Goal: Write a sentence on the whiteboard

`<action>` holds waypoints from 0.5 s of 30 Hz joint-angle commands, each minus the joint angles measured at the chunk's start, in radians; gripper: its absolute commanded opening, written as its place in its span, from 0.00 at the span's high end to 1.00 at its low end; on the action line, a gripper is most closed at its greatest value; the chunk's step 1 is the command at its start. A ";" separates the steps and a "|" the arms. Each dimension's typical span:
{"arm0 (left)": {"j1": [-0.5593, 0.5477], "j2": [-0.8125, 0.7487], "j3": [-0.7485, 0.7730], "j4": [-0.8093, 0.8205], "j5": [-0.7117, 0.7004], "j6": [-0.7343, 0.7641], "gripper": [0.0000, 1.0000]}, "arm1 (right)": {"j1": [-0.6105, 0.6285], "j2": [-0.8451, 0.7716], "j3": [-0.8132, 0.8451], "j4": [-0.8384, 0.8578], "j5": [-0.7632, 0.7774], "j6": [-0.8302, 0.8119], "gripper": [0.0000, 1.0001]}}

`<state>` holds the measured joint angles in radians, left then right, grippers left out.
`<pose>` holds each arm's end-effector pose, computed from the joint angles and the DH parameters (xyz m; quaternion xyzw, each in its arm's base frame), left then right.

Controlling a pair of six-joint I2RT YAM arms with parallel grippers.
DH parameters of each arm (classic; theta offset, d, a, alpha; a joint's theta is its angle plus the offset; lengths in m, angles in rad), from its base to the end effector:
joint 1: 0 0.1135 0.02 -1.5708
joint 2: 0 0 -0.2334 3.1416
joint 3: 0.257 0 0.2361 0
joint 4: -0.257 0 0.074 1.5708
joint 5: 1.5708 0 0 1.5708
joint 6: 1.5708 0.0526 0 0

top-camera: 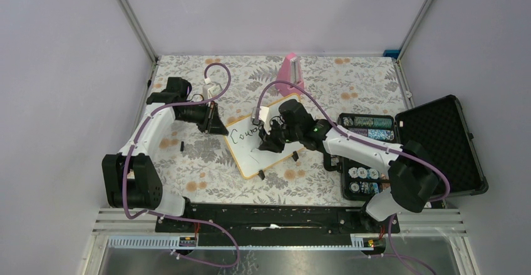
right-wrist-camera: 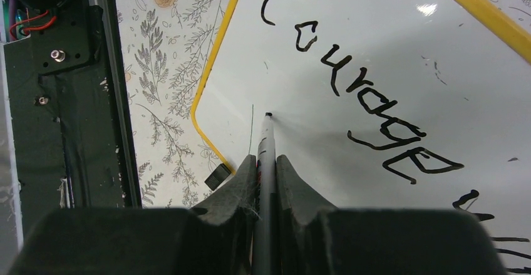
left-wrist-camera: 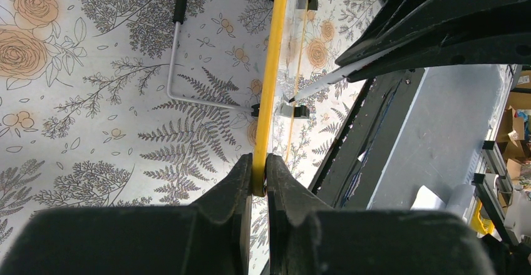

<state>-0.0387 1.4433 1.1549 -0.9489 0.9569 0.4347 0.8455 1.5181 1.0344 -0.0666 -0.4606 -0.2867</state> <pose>0.2586 -0.0530 0.2390 0.2796 0.8331 -0.4162 0.2338 0.2087 0.2707 0.2302 -0.5498 0.6573 0.3226 0.4021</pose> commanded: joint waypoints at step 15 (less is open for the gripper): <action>-0.006 0.014 0.003 0.048 -0.028 0.029 1.00 | 0.030 0.044 0.050 0.019 -0.006 -0.008 1.00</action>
<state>-0.0387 1.4433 1.1549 -0.9485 0.9565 0.4351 0.8604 1.5421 1.0515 -0.0692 -0.4728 -0.2806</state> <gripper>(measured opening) 0.112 0.177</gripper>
